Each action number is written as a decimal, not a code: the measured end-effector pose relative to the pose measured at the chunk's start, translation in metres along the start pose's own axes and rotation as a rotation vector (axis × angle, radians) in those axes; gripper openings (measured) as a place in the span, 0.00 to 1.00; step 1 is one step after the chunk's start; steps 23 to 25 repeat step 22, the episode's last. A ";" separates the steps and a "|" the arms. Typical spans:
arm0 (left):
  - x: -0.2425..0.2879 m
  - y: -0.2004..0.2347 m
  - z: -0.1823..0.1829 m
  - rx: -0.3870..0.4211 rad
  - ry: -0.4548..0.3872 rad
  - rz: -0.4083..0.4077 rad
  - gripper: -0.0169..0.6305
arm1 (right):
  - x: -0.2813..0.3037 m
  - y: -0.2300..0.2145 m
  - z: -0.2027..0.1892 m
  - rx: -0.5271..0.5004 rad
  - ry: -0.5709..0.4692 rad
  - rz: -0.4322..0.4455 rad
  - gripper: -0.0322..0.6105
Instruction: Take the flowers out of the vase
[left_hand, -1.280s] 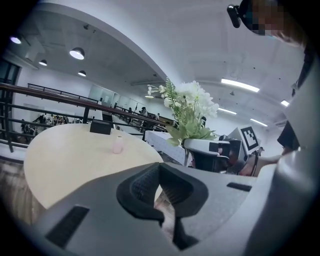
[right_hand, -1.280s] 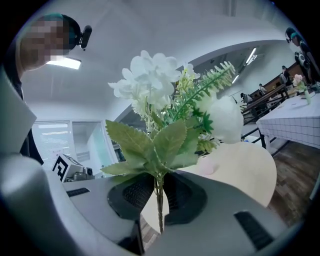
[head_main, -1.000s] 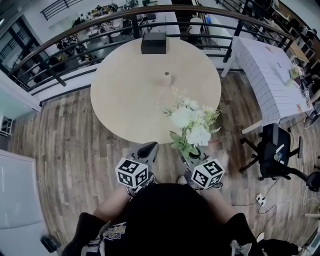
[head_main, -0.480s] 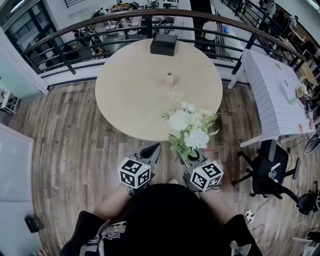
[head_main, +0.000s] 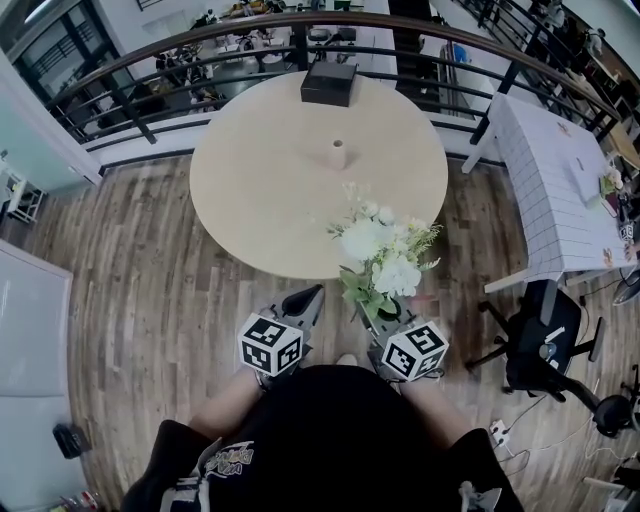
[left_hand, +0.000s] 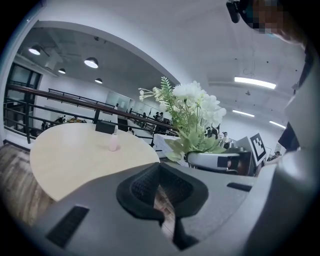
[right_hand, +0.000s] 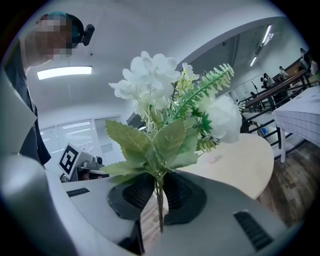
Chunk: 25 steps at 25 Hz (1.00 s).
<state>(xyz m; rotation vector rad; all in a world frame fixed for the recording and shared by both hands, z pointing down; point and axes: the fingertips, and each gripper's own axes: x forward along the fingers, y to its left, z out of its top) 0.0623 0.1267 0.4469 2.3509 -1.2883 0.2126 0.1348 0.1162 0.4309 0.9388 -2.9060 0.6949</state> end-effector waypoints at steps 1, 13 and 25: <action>0.000 0.000 0.000 0.005 0.002 -0.002 0.04 | 0.000 -0.001 0.000 0.002 -0.002 -0.002 0.15; 0.009 0.006 -0.002 0.015 0.022 -0.016 0.04 | 0.006 -0.010 -0.005 0.023 -0.015 -0.016 0.15; 0.016 -0.003 0.007 0.018 0.035 -0.025 0.04 | 0.002 -0.017 0.007 0.031 -0.016 -0.024 0.15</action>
